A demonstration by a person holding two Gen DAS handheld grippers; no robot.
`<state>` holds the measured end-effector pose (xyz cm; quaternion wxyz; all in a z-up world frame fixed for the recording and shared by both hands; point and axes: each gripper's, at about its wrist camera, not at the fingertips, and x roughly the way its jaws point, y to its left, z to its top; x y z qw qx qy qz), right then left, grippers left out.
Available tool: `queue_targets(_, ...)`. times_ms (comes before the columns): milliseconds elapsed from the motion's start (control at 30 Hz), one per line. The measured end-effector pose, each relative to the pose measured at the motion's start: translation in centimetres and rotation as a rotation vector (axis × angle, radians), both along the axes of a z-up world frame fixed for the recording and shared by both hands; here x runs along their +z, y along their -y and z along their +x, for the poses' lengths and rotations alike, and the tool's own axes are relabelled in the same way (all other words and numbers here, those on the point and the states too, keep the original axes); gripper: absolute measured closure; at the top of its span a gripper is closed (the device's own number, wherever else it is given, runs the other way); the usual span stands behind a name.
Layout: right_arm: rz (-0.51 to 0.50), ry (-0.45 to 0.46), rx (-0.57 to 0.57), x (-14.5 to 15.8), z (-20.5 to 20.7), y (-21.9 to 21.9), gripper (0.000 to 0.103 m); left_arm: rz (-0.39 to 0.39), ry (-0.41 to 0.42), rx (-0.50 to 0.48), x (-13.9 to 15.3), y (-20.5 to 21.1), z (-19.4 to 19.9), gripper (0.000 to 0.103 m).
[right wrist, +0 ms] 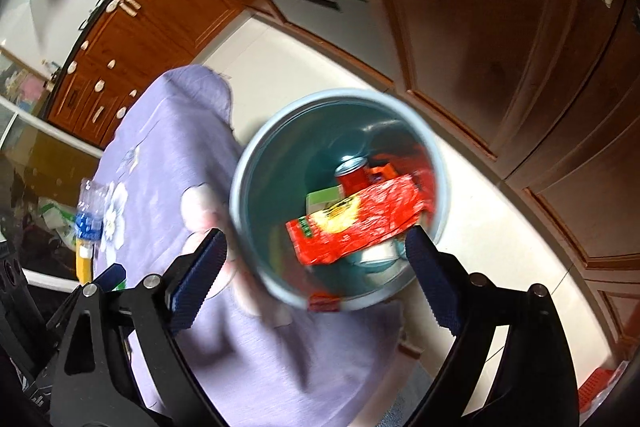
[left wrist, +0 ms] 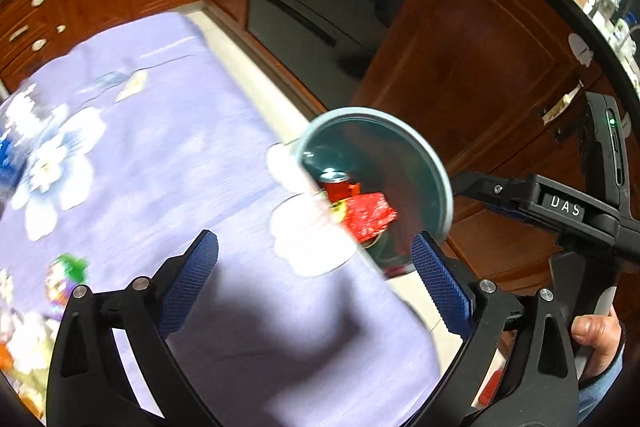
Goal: Collect trash
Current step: 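Move both open tools back over the table toward the corn husk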
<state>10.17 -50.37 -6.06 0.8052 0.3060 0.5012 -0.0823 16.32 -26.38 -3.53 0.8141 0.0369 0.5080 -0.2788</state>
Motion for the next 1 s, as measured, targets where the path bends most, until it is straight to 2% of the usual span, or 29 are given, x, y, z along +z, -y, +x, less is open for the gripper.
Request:
queue_targets(433, -0.02, 0.024, 0.169, 2.5, 0.0, -11.8, 0.016, 0.005, 0.047, 0.147, 1.5, -14.1, -3.8, 0.005)
queue_targets(667, -0.01, -0.01, 0.288, 2.7, 0.1, -18.9, 0.016, 0.021, 0.07, 0.242, 1.7, -23.1, -6.4, 0.005)
queue_targets(833, -0.011, -0.038, 0.38, 2.4, 0.6, -23.9, 0.016, 0.02, 0.071, 0.34, 1.0, -29.5, -7.7, 0.005)
queue_targets(1000, -0.009, -0.08, 0.465, 1.5, 1.2, -28.6, 0.016, -0.01, 0.032, 0.417, -0.6, -34.1, -8.8, 0.005)
